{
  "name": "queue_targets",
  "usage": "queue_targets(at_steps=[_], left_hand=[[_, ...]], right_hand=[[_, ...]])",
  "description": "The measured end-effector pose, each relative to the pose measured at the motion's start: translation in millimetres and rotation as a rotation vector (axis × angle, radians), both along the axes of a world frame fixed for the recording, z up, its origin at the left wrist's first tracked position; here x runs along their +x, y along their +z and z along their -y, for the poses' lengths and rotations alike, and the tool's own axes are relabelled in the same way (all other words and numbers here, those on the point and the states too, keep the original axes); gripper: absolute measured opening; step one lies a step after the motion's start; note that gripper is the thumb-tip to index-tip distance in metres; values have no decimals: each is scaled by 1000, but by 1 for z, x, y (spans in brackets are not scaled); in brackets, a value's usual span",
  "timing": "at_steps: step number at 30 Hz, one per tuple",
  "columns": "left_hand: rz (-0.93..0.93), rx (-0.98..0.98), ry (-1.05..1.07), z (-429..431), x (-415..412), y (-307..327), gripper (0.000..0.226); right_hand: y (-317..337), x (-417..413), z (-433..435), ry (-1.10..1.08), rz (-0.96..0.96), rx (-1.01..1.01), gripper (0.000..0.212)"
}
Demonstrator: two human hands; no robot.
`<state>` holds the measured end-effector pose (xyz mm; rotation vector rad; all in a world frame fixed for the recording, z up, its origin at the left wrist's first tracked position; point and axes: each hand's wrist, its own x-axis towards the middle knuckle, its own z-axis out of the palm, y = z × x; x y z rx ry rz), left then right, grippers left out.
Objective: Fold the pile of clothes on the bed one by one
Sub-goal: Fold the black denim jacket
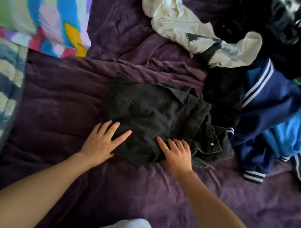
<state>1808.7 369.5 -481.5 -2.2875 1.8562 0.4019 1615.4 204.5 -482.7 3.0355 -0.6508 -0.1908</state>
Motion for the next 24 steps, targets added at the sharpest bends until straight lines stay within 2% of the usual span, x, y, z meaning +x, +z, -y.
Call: queue_targets(at_steps=[4,12,17,24], left_hand=[[-22,-117,-74,12,14,32,102],[55,-386,-201,57,21,129,91],[61,-523,-351,97,-27,186,90],[86,-643,-559,164,-161,249,90]], right_hand=[[40,4,10,20,31,-18,76],[141,-15,26,-98,191,-179,83],[197,-89,36,-198,301,-286,77],[247,-243,56,-367,424,-416,70]])
